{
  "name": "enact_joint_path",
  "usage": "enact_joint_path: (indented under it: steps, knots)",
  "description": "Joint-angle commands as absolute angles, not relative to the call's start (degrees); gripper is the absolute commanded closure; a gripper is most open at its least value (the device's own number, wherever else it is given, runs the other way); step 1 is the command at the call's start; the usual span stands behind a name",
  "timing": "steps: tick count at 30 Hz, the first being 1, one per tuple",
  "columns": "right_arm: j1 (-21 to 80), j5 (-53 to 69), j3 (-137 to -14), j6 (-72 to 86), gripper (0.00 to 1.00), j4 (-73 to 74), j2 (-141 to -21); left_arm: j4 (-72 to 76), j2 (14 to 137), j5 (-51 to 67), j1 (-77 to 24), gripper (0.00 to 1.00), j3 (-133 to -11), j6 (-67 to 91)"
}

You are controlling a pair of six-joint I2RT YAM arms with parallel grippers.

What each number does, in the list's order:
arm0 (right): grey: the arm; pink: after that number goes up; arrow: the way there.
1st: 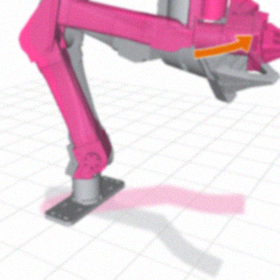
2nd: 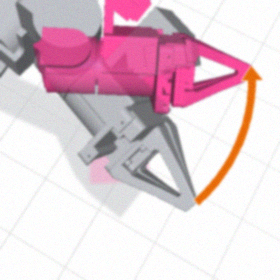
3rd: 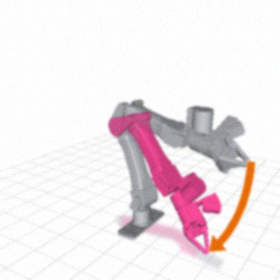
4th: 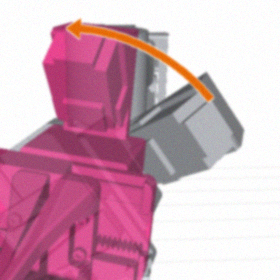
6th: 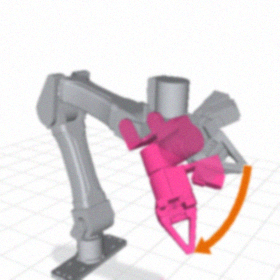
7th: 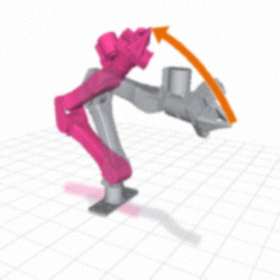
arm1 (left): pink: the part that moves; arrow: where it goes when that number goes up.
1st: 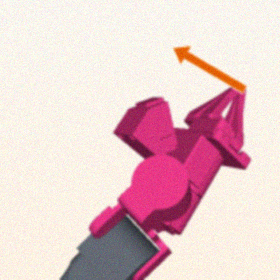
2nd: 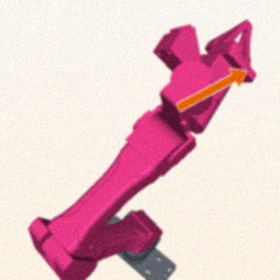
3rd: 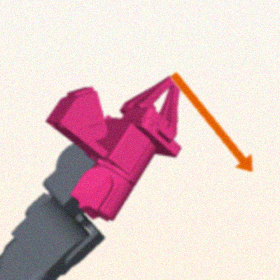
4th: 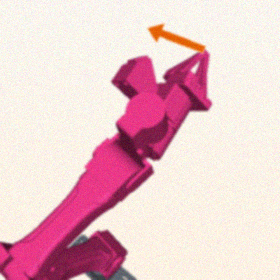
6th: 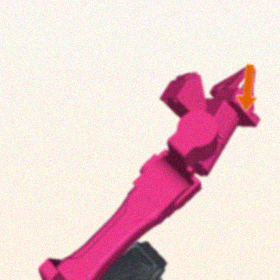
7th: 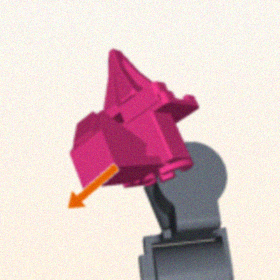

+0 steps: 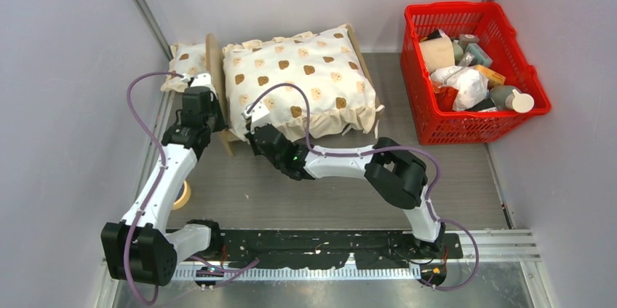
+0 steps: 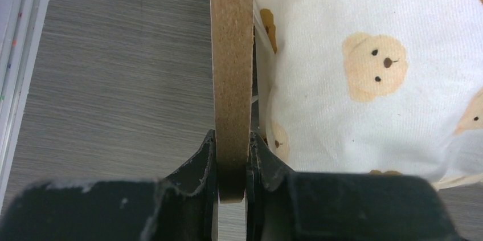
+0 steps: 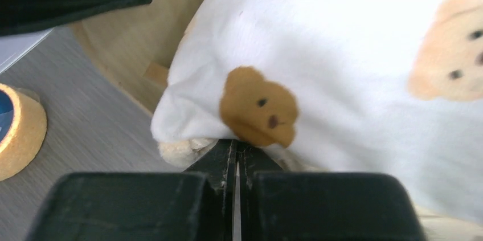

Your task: Set up the pet bed

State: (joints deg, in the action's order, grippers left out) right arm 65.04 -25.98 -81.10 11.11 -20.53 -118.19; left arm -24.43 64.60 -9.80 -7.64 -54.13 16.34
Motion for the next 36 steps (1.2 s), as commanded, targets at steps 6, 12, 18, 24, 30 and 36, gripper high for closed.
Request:
enact_joint_path:
  steps: [6, 12, 18, 24, 30, 36]
  knots:
    - [62.6, -22.1, -81.9, 6.8, 0.95, -22.2, -109.9, -22.3, 61.4, -3.0, -8.1, 0.62, -58.1, 18.0]
    - [62.4, -19.7, -83.3, 7.4, 0.95, -22.0, -109.3, -26.0, 51.9, -3.3, -8.1, 0.53, -56.5, 12.3]
    - [61.0, -17.9, -85.2, 8.7, 0.95, -20.1, -109.9, -24.4, 46.6, 2.9, -8.1, 0.57, -49.3, 6.7]
    - [60.4, -15.9, -85.2, 9.8, 0.95, -20.2, -110.1, -14.7, 41.9, 19.9, -8.1, 0.55, -37.7, -3.8]
    - [59.7, -13.3, -84.8, 10.5, 0.95, -19.9, -110.4, -10.1, 45.7, 22.9, -5.4, 0.53, -36.1, -17.1]
    - [59.3, -11.4, -83.6, 11.3, 0.95, -21.3, -109.9, -8.5, 48.9, 27.6, -1.1, 0.55, -37.4, -23.3]
